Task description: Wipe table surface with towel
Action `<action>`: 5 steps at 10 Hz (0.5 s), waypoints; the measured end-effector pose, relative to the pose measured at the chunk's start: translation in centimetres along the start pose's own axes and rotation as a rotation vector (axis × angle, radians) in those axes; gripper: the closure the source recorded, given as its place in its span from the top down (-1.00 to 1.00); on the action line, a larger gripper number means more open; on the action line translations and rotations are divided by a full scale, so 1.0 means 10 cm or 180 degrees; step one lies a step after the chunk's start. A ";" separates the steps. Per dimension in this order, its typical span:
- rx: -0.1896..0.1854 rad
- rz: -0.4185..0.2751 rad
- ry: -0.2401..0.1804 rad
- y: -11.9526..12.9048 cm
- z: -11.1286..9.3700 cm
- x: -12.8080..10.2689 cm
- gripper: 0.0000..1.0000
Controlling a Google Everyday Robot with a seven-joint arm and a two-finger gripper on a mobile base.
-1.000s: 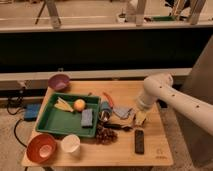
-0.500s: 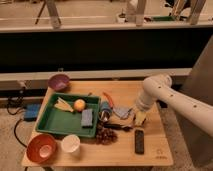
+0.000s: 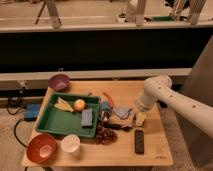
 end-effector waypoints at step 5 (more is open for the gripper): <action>-0.0031 0.0021 -0.0013 -0.02 0.11 0.04 0.60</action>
